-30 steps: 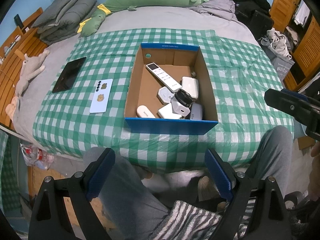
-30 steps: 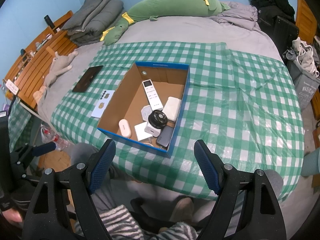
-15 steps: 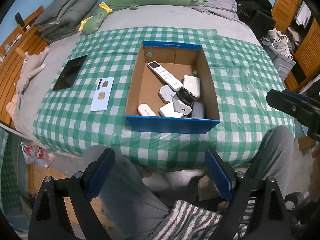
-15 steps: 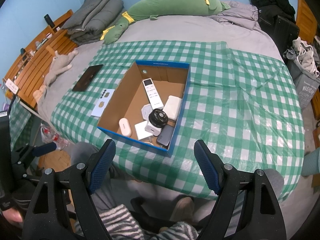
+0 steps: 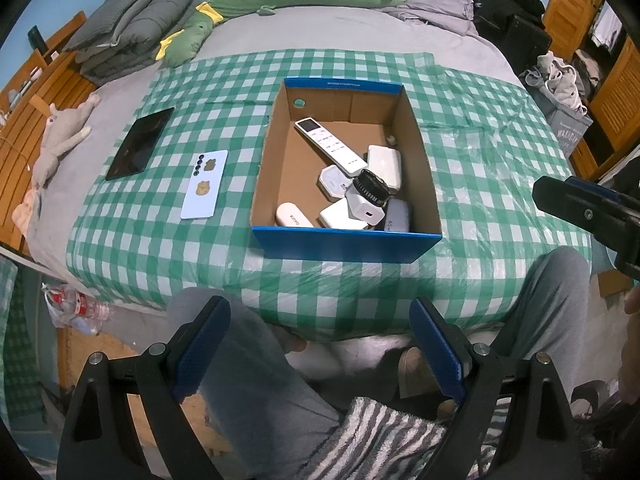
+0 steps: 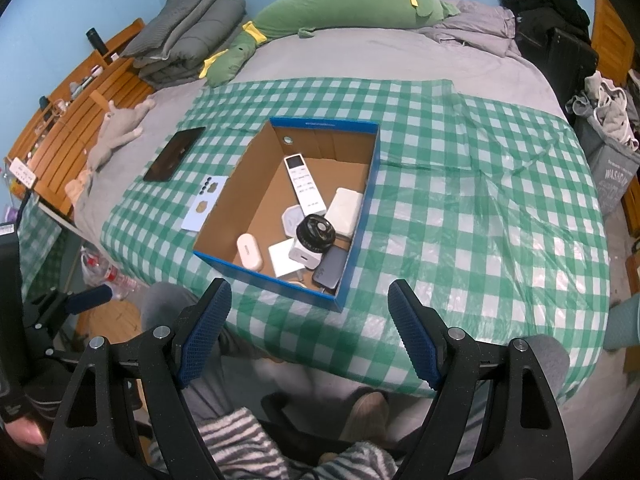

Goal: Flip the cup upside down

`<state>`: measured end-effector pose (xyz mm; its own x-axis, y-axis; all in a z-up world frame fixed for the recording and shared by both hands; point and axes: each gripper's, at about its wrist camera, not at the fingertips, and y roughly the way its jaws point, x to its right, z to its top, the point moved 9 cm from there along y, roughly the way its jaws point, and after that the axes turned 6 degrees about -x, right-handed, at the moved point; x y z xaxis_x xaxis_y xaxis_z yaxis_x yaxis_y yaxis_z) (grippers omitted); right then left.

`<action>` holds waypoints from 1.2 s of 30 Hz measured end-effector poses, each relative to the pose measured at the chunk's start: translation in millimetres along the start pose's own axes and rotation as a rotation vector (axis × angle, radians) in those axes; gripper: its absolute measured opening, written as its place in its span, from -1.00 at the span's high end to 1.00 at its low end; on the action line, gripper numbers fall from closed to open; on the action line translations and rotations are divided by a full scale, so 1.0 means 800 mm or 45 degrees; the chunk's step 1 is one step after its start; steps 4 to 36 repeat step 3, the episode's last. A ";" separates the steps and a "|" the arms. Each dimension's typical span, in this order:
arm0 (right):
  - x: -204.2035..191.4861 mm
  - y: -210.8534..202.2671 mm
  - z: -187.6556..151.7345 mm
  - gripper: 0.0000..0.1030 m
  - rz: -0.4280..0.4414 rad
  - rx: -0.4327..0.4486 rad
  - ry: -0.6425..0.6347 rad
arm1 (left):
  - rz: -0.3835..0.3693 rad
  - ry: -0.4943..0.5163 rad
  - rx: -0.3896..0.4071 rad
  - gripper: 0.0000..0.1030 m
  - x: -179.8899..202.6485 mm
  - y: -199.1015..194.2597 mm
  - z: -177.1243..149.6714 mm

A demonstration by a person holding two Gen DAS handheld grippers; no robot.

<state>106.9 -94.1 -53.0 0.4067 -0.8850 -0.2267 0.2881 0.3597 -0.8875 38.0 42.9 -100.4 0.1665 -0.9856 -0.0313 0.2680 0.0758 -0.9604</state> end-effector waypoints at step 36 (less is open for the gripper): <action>-0.003 0.000 -0.001 -0.56 0.001 0.001 0.000 | 0.000 0.000 0.001 -0.79 0.000 0.000 0.002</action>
